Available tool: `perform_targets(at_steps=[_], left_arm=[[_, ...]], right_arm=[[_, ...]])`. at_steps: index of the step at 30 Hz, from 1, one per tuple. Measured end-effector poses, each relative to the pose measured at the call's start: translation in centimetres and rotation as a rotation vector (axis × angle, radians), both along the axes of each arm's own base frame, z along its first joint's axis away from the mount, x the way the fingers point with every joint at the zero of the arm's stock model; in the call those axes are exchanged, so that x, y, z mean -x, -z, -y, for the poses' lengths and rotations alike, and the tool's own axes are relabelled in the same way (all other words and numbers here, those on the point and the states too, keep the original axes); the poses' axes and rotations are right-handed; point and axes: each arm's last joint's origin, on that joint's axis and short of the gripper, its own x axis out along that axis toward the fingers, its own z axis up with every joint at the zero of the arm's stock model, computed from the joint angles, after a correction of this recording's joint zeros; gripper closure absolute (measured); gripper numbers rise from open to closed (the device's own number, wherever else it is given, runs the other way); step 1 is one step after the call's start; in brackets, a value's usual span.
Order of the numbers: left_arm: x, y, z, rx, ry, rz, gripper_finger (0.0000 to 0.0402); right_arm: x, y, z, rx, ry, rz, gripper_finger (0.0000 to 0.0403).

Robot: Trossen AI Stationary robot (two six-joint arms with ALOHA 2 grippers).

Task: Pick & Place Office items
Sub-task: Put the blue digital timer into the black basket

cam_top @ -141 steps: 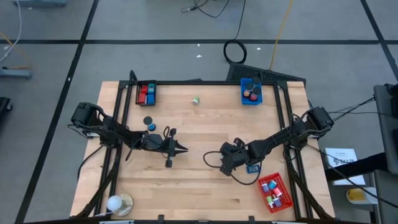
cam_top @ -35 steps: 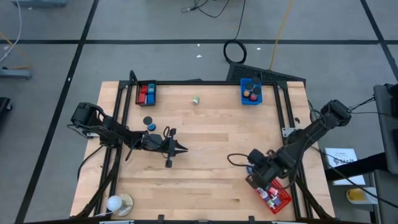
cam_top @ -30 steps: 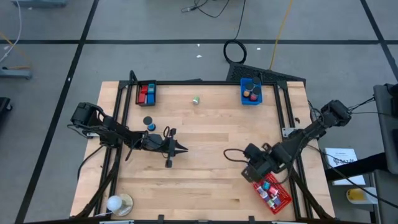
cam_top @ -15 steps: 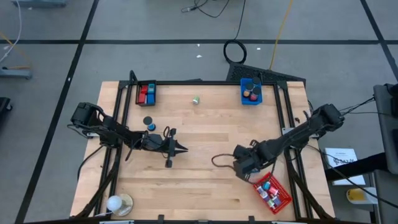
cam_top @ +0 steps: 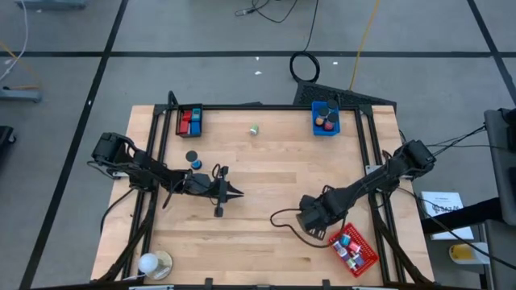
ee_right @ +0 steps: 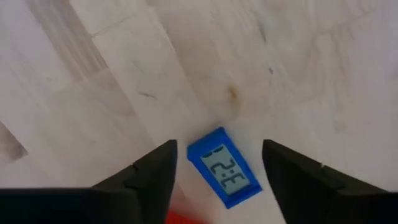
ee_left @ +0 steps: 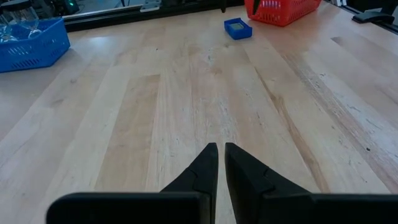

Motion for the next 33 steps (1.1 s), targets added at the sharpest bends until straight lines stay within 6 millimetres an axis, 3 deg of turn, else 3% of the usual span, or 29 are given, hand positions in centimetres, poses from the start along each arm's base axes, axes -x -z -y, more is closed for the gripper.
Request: perform_targets(at_steps=[7, 15, 25, 33], left_arm=[[0.0, 0.1, 0.0, -0.002, 0.001, -0.008, 0.0364], [0.0, 0.1, 0.0, -0.002, 0.001, -0.007, 0.0364], [0.0, 0.1, 0.0, -0.002, 0.001, -0.007, 0.0364], [0.0, 0.1, 0.0, -0.002, 0.000, -0.008, 0.0364]], right_arm=[[0.0, 0.0, -0.2, -0.001, -0.092, 0.004, 0.0130], [0.8, 1.3, -1.3, 0.011, -0.194, -0.021, 0.0142], [0.0, 4.3, -1.6, 0.011, -0.303, -0.121, 0.0145], [-0.2, 4.6, -1.4, 0.015, -0.324, -0.132, 0.0162]])
